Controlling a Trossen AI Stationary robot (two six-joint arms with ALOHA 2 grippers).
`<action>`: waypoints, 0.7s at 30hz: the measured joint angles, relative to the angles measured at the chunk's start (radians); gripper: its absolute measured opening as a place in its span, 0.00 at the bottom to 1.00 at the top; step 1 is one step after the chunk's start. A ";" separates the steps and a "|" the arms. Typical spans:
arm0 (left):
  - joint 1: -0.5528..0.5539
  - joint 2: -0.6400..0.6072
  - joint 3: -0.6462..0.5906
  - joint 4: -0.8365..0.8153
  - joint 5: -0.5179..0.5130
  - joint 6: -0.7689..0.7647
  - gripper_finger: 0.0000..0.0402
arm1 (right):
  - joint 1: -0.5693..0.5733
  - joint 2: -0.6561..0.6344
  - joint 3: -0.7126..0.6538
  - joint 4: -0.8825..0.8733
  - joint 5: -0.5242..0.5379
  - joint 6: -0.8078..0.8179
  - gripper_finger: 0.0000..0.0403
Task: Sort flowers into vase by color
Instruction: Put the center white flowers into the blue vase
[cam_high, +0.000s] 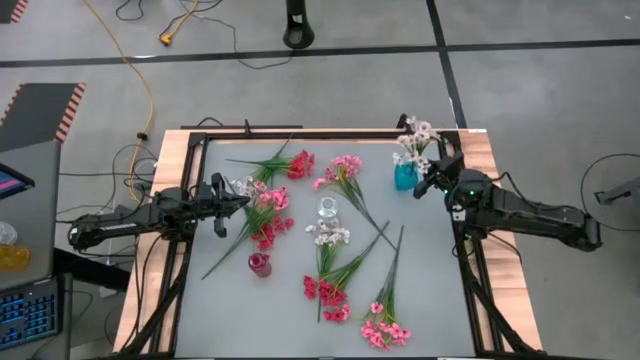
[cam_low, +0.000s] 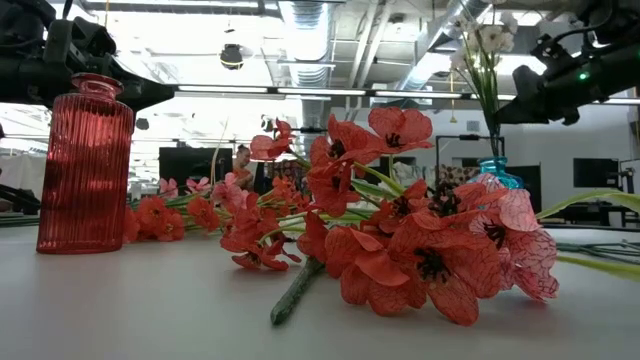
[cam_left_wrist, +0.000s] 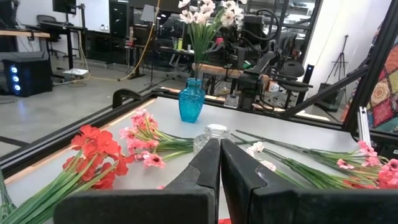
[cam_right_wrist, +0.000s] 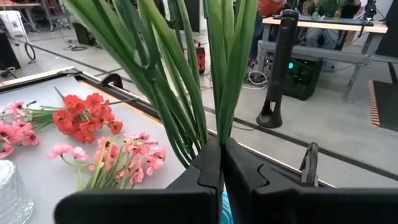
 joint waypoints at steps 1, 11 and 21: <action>0.000 0.000 0.000 0.000 0.000 0.000 0.00 | 0.000 -0.003 0.000 -0.006 0.000 -0.011 0.10; 0.000 0.000 0.000 0.000 0.000 -0.002 0.00 | 0.000 -0.014 0.001 -0.086 0.078 -0.006 0.16; 0.000 0.000 0.000 0.000 0.000 -0.003 0.00 | 0.000 -0.014 0.094 -0.352 0.077 0.105 0.36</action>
